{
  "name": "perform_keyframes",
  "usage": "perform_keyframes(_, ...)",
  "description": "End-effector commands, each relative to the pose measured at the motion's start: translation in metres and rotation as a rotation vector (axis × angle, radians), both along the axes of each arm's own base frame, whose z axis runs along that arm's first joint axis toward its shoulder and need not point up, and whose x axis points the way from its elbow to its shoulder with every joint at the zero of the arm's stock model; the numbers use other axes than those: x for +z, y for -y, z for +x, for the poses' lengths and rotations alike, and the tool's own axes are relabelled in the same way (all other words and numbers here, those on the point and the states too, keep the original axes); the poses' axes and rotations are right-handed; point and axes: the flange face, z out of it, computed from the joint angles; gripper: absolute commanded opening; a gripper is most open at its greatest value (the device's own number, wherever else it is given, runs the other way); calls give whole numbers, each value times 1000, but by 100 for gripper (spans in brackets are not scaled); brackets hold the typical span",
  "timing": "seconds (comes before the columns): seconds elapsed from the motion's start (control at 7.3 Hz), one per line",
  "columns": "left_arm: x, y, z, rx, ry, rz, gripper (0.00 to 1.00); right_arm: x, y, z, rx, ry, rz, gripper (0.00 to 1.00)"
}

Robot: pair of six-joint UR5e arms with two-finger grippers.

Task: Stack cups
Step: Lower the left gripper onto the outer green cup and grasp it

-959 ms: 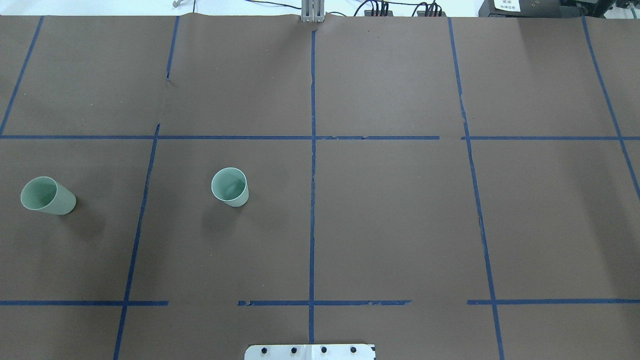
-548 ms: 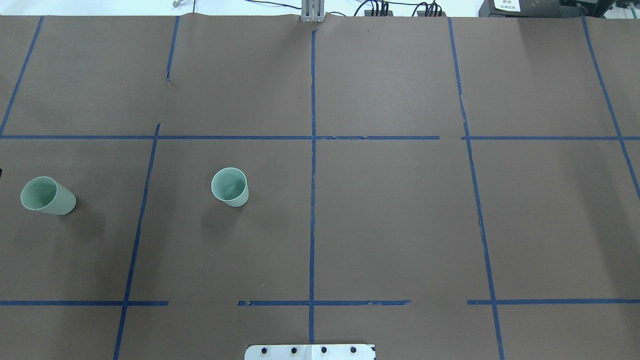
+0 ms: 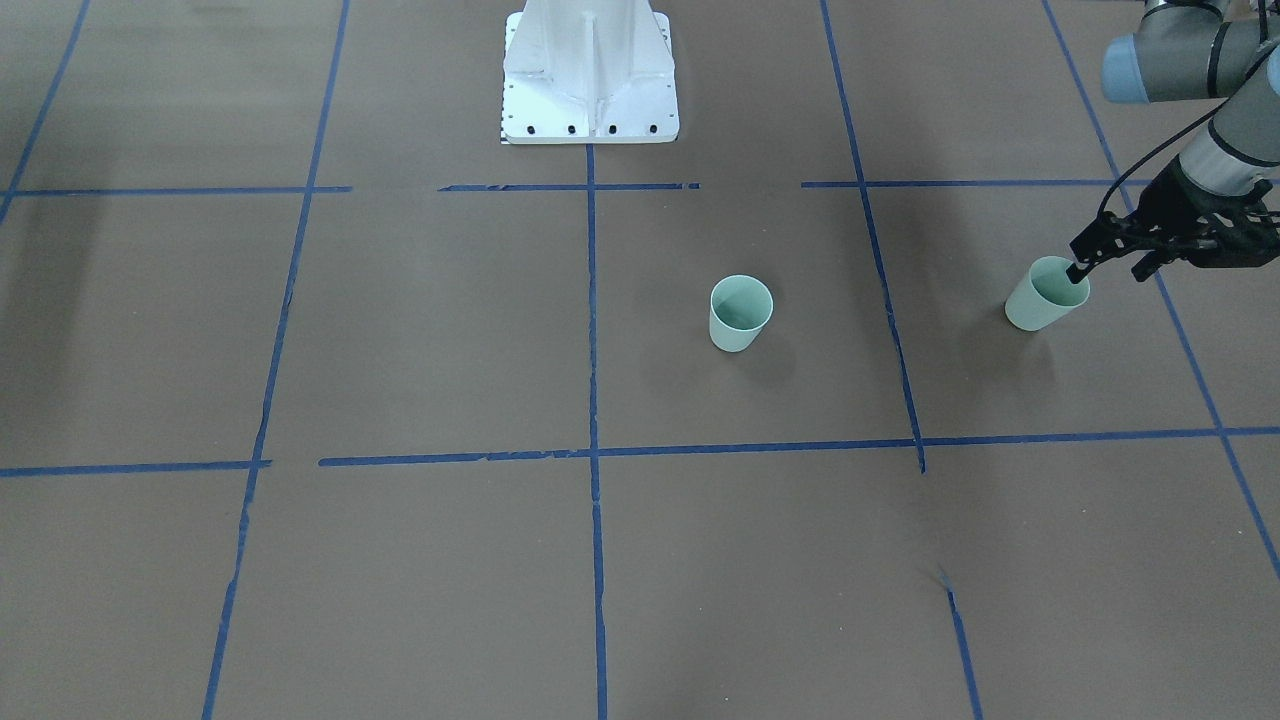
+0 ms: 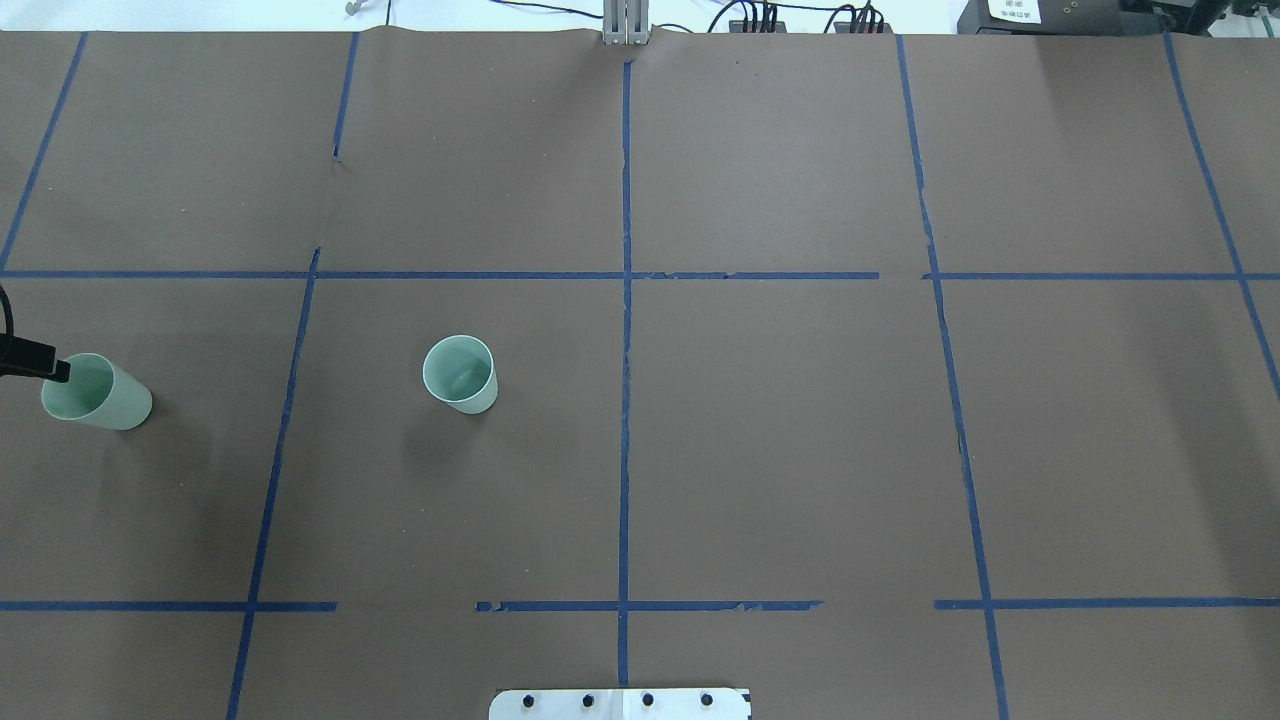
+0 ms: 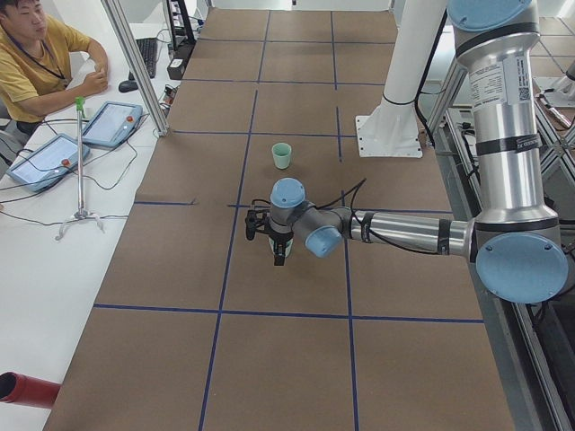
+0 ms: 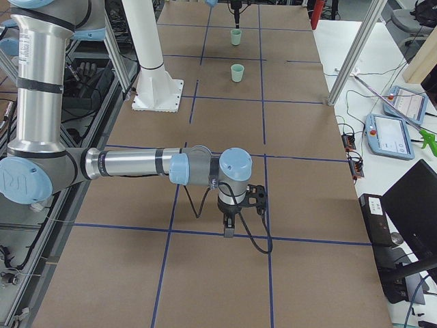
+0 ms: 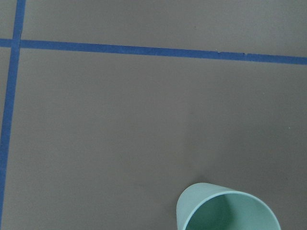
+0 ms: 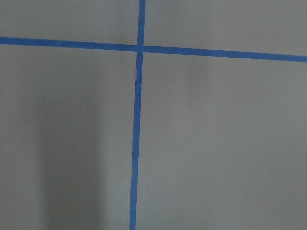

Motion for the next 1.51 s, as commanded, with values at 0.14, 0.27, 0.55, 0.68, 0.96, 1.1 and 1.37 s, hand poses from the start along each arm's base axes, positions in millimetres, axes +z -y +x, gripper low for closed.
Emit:
perform_keyframes(0.14, 0, -5, 14, 16, -2, -22, 1, 0, 0, 0, -1, 0, 0, 100)
perform_keyframes(0.27, 3, -5, 15, 17, 2, -29, 0, 0, 0, 0, 1, 0, 0, 100)
perform_keyframes(0.55, 2, -4, 15, 14, 2, -27, 0, 0, 0, 0, 1, 0, 0, 100)
perform_keyframes(0.68, 2, -4, 14, 13, 2, -27, 0, 0, 0, 0, -1, 0, 0, 100)
perform_keyframes(0.96, -25, -4, 9, 20, -30, 17, 0, 0, 0, 0, 1, 0, 0, 100)
perform_keyframes(1.1, -44, -3, 7, 22, -29, -8, 0, 0, 0, 0, -1, 0, 0, 100)
perform_keyframes(1.37, -124, 10, 6, 13, -31, -34, 0, 0, 0, 0, -1, 0, 0, 100)
